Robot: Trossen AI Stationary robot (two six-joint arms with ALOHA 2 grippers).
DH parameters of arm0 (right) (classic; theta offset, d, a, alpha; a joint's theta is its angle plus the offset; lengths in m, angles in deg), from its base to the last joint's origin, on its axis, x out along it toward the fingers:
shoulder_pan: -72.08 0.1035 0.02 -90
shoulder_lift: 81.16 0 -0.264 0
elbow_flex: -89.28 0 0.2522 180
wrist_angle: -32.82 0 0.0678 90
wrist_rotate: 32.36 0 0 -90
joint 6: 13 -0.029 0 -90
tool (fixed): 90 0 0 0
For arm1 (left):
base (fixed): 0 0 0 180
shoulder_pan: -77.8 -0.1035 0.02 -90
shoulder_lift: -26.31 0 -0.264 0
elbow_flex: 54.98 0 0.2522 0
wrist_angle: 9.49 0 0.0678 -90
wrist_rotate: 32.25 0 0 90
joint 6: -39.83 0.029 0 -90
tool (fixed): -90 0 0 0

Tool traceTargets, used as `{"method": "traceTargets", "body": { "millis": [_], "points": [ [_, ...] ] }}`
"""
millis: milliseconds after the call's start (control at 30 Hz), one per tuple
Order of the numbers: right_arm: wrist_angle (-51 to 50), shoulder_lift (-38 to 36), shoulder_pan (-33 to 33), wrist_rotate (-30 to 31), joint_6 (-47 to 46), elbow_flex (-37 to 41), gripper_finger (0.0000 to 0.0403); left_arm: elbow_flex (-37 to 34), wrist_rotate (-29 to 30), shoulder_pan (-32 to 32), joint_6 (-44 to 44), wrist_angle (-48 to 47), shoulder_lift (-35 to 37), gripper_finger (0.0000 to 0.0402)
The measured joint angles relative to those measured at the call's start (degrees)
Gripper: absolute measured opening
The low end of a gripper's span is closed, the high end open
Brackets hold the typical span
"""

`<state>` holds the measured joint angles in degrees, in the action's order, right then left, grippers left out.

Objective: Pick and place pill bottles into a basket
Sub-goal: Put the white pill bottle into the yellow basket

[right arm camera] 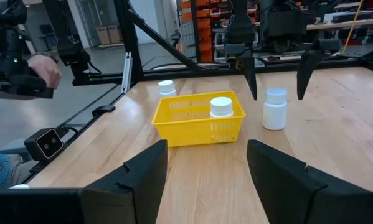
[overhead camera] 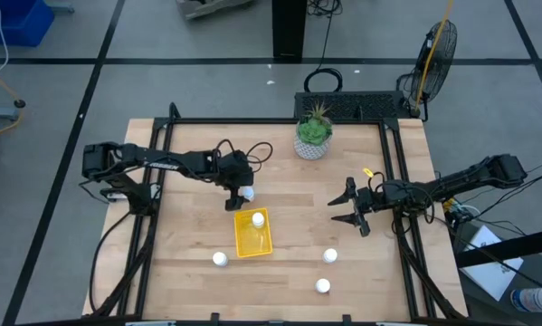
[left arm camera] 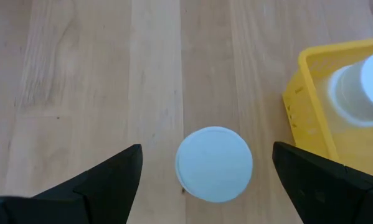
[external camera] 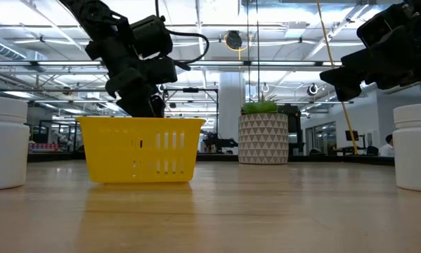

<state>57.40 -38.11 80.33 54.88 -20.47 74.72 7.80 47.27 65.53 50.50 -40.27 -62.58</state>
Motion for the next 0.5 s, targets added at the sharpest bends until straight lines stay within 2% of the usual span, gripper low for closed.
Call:
{"method": "traceTargets", "body": {
  "millis": [500],
  "points": [
    [0.00, -0.02, 0.00, -0.01, 0.00, 0.00, 0.0212, 0.00, -0.04, 0.19, -0.72, -0.06, 0.00, 0.0181]
  ]
}}
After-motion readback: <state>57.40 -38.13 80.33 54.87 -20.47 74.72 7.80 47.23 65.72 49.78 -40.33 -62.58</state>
